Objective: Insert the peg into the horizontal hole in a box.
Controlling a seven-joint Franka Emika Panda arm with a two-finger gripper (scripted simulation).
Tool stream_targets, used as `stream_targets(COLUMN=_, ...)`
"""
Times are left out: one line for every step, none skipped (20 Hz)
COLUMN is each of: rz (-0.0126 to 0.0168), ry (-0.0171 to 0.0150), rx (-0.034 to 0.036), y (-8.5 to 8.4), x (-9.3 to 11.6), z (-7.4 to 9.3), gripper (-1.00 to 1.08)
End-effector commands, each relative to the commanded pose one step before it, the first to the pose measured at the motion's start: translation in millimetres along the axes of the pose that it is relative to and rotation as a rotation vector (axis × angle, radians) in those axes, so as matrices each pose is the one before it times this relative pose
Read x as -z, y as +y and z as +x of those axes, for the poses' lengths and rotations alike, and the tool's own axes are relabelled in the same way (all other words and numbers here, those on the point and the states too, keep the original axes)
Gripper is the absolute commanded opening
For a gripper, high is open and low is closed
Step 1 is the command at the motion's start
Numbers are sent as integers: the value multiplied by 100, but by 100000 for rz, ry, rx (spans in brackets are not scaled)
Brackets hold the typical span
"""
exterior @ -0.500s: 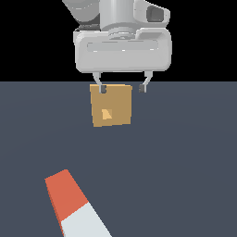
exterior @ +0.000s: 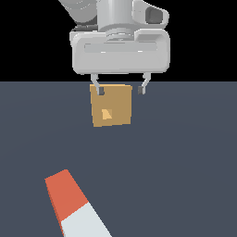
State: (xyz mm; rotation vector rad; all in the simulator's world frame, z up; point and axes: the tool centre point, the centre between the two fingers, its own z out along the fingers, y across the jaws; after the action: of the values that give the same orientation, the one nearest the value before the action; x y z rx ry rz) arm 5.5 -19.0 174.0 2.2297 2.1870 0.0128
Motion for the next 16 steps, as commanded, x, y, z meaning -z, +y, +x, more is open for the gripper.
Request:
stream_targets(rz=57, ry=24, rx=1815, y=-284, x=-272, z=-500, gripper=100)
stream_targets(rz=18, ry=18, rx=954, y=-141, x=-133, z=-237, gripper=100)
stream_targets(rz=20, ry=20, rx=1040, y=-154, x=-145, z=-260, gripper=100)
stream_targets(rz=22, ry=21, rx=1128, y=-166, x=-157, z=-281, gripper=100)
stream_targets(rz=23, ry=23, rx=1213, y=-179, x=-169, z=-303, gripper=100)
stream_targets(rz=25, ry=25, rx=1299, y=-191, x=-181, z=-325, gripper=100)
stream_targets(rz=26, ry=26, rx=1384, y=-203, x=-193, z=-346, gripper=100)
stream_targets(rz=28, ry=28, rx=1468, y=-215, x=-205, z=-368, gripper=100)
stream_targets(rz=30, ry=30, rx=1551, y=-226, x=-217, z=-389, gripper=100)
stream_targets(rz=31, ry=32, rx=1635, y=-238, x=-229, z=-410, gripper=100)
stream_targets(rz=33, ry=33, rx=1712, y=-249, x=-240, z=-431, gripper=100)
stream_targets(rz=33, ry=34, rx=1730, y=-251, x=-242, z=-436, gripper=100)
stream_targets(rz=33, ry=34, rx=1726, y=-249, x=-242, z=-436, gripper=100)
stream_targets(rz=33, ry=34, rx=1722, y=-248, x=-242, z=-435, gripper=100)
stream_targets(rz=33, ry=34, rx=1718, y=-247, x=-241, z=-435, gripper=100)
stream_targets(rz=33, ry=34, rx=1715, y=-246, x=-241, z=-436, gripper=100)
